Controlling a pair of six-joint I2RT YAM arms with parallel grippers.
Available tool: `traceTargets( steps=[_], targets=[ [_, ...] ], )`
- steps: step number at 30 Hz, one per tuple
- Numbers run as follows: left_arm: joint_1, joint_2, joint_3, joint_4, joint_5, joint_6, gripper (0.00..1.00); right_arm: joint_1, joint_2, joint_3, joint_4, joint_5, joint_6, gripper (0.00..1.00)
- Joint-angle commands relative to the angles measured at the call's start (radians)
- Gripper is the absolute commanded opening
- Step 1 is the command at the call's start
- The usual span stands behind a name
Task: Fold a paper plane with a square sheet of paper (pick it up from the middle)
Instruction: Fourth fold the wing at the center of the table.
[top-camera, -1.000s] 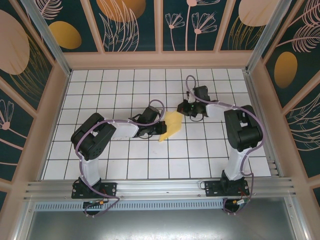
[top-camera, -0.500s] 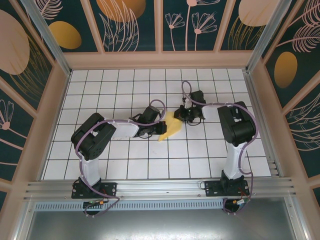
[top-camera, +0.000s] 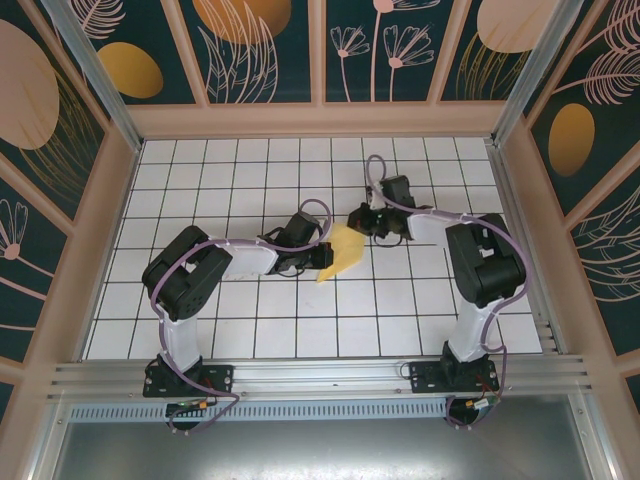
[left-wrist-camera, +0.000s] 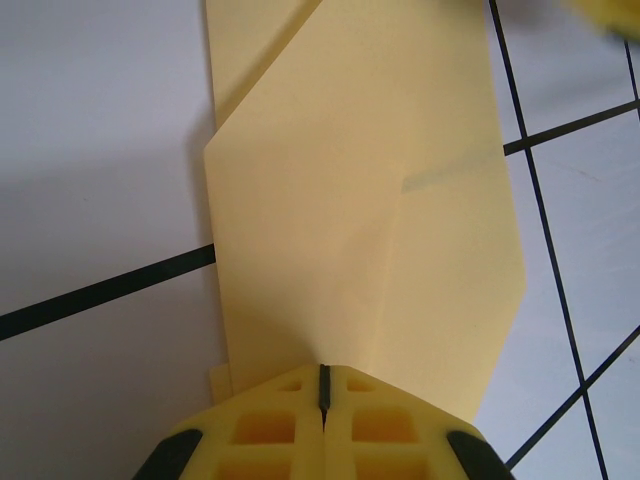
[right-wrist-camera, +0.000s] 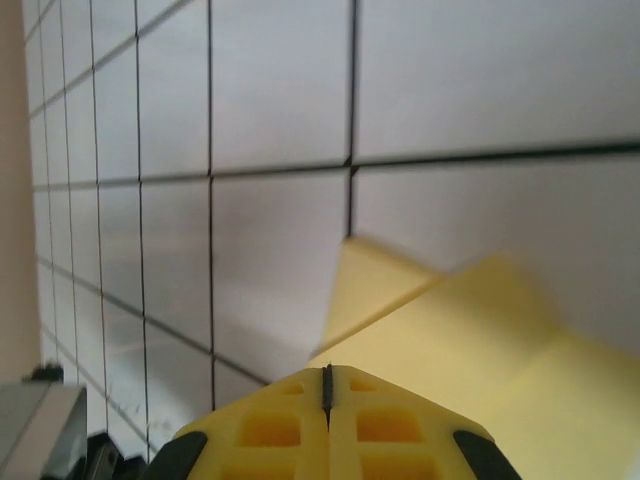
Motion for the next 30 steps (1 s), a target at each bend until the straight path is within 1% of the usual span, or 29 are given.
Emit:
traceTargets(
  steps=[1,6,10,14,16,19,20,21,23,26,29,30],
  targets=[
    [0.018,0.033,-0.044,-0.160,-0.066,0.004,0.00,0.038,0.018,-0.042,0.048,-0.058,0.063,0.01],
    [0.018,0.023,-0.042,-0.149,-0.050,-0.002,0.00,0.048,0.078,-0.049,0.051,-0.072,0.079,0.01],
    [0.018,-0.004,-0.042,-0.135,-0.035,-0.008,0.00,0.047,0.107,-0.038,-0.022,-0.018,0.072,0.01],
    [0.023,-0.070,-0.023,-0.128,-0.038,-0.035,0.00,0.048,0.127,-0.033,-0.092,0.056,0.061,0.01],
    [0.027,-0.121,-0.022,-0.115,-0.053,-0.051,0.04,0.047,0.136,-0.031,-0.118,0.081,0.057,0.00],
    [0.042,-0.195,-0.029,-0.090,-0.052,-0.071,0.06,0.048,0.142,-0.036,-0.139,0.107,0.052,0.00],
    [0.042,-0.199,-0.029,-0.086,-0.050,-0.072,0.06,0.047,0.144,-0.037,-0.142,0.111,0.050,0.00],
    [0.043,-0.227,-0.028,-0.082,-0.041,-0.071,0.06,0.047,0.148,-0.039,-0.144,0.113,0.050,0.00],
    [0.043,-0.233,-0.029,-0.062,0.009,-0.081,0.07,0.048,0.153,-0.040,-0.147,0.118,0.050,0.00],
    [0.040,-0.220,-0.050,-0.020,0.060,-0.119,0.07,0.048,0.157,-0.046,-0.148,0.123,0.054,0.00],
    [0.028,-0.211,-0.058,-0.009,0.081,-0.142,0.08,0.049,0.161,-0.049,-0.145,0.125,0.059,0.00],
    [0.021,-0.177,-0.060,-0.001,0.091,-0.149,0.08,0.050,0.162,-0.049,-0.142,0.124,0.061,0.01]
  ],
)
